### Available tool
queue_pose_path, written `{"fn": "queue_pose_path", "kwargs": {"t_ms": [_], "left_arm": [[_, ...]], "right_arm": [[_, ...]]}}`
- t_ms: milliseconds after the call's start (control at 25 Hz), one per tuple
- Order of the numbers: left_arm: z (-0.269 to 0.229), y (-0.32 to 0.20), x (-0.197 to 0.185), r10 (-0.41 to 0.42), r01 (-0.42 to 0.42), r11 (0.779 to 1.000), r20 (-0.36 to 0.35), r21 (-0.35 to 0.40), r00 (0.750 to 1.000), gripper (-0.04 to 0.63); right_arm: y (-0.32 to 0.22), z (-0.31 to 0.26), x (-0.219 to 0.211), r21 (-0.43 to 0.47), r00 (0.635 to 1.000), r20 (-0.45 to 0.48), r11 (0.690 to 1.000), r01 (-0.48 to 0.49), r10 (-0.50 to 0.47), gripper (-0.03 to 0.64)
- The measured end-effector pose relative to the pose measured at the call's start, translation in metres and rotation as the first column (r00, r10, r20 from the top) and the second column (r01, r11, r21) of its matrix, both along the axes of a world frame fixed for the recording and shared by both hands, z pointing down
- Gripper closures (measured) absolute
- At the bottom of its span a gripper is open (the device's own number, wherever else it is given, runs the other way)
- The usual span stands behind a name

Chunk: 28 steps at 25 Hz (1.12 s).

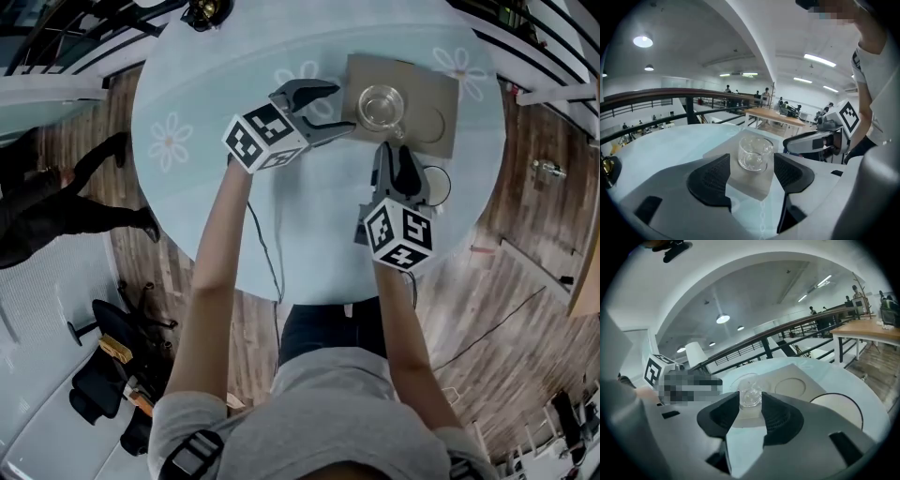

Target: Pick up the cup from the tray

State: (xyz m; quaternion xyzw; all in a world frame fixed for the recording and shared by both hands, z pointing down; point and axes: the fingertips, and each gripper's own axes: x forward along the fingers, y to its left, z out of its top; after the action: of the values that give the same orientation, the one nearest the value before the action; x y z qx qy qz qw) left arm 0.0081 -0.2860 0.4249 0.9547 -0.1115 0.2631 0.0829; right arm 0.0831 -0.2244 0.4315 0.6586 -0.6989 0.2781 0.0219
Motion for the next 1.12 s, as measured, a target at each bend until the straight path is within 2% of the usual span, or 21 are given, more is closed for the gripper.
{"fn": "queue_pose_path", "kwargs": {"t_ms": [240,520,840,1120], "left_arm": [[0.020,-0.001,0.012,0.074,-0.075,0.997,-0.029,-0.026,0.997,0.296],[0.028,-0.010,0.008,0.077,-0.079,0.996,-0.035,-0.042,0.996,0.296],[0.032,-0.006,-0.003,0.080,-0.081,0.995,-0.025,-0.060,0.996,0.296],[0.036,-0.008,-0.005,0.077,-0.079,0.995,-0.030,-0.065,0.997,0.296]], "right_arm": [[-0.012,0.017,-0.002,-0.073,0.999,-0.025,0.996,-0.046,0.045,0.478],[-0.020,0.035,-0.005,-0.144,0.995,-0.077,0.987,-0.066,0.055,0.415],[-0.030,0.038,-0.006,-0.158,0.991,-0.126,0.986,-0.060,0.040,0.377],[-0.037,0.040,-0.012,-0.138,0.987,-0.158,0.990,0.020,-0.042,0.374]]}}
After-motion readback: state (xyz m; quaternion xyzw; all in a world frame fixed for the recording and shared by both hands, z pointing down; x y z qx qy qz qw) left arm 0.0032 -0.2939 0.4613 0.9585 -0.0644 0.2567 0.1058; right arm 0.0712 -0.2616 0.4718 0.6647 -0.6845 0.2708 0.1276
